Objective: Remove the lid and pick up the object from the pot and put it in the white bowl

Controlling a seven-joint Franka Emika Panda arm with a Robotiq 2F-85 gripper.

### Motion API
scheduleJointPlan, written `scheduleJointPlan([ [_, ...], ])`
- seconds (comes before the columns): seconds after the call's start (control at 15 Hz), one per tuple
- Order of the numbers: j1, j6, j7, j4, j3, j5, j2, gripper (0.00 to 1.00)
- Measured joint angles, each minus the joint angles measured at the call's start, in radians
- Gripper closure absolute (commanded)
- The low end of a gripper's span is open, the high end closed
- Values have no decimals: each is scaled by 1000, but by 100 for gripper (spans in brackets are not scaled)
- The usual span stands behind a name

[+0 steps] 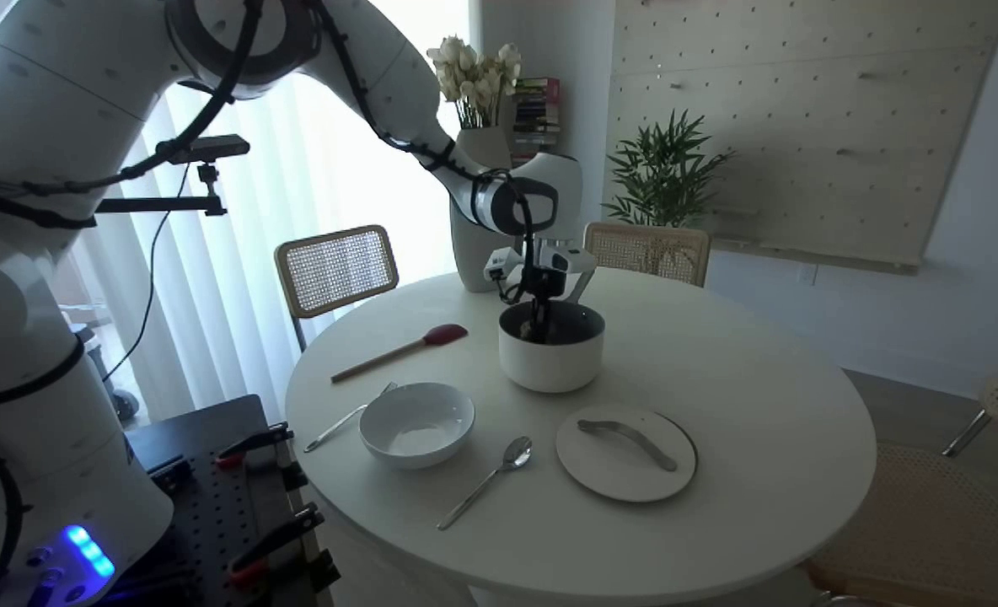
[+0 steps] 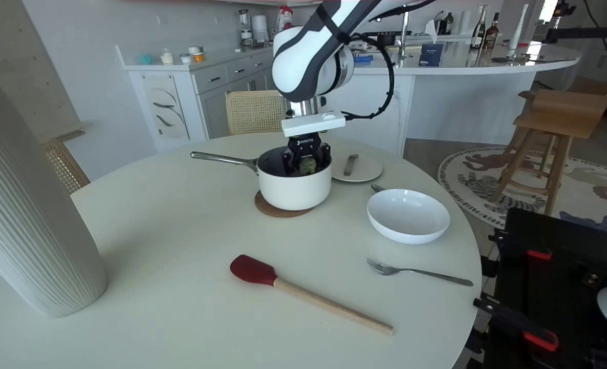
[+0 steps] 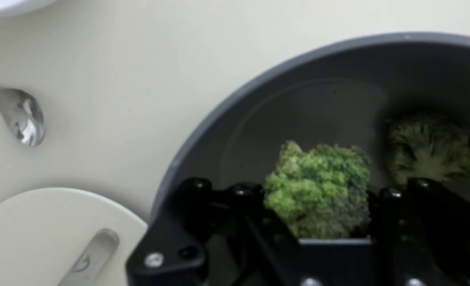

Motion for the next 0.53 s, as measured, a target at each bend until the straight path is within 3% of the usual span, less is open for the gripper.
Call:
scheduleJointPlan([
  [0.53,3,1,0,-33,-1,-73,-114,100],
])
